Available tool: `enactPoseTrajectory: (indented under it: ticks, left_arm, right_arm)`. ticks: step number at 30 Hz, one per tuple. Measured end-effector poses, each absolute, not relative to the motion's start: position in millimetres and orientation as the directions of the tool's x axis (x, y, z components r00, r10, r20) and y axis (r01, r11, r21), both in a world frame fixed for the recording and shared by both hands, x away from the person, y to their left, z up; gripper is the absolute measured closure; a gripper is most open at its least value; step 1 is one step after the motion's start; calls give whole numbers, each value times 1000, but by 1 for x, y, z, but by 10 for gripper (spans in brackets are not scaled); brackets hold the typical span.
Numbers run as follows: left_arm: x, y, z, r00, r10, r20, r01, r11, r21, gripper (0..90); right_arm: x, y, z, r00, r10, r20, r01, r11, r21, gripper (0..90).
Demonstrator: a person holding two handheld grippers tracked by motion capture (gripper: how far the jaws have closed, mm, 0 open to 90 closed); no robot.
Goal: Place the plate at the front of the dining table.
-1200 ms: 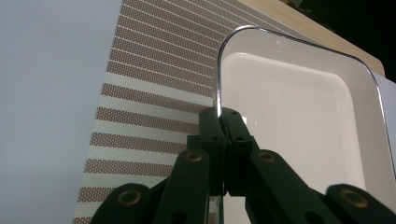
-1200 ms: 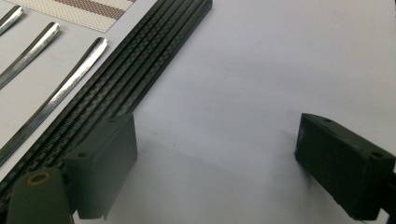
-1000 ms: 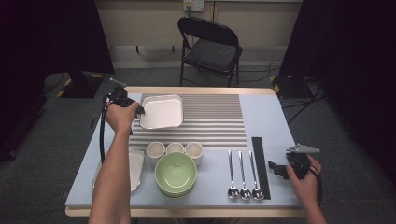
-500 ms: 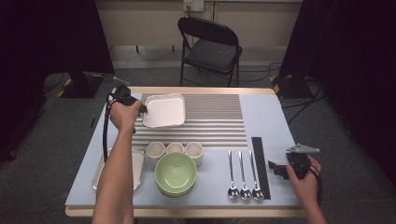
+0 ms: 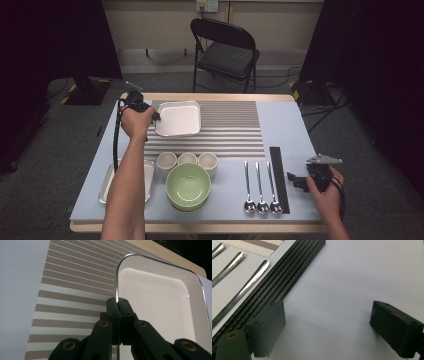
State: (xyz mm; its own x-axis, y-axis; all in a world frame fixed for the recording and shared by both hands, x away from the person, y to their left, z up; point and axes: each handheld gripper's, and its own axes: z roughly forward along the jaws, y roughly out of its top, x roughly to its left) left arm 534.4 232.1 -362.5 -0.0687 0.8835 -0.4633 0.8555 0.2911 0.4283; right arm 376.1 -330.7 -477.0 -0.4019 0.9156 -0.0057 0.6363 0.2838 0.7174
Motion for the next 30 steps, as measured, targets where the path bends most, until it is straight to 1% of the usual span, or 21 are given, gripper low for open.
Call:
enactPoseTrajectory:
  ticks: [8,9,10,14,30]
  left_arm:
    - [539,224,-362,-69,886,-459,858,287,426,891]
    - [539,225,-362,-49,890,-453,866,263,425,891]
    - [541,222,-363,-65,888,-456,860,282,426,891]
    - [542,220,-364,-69,886,-458,858,287,427,891]
    - [548,213,-372,-56,889,-454,865,270,422,892]
  right_arm:
    - [376,-331,-477,-402,916,-7,636,284,718,117]
    - [376,-331,-477,-402,916,-5,637,283,717,117]
    - [376,-331,-477,-402,916,-6,636,284,717,117]
    - [376,-331,-477,-402,916,-6,636,284,717,118]
    - [376,-331,-477,-402,916,-6,636,284,717,117]
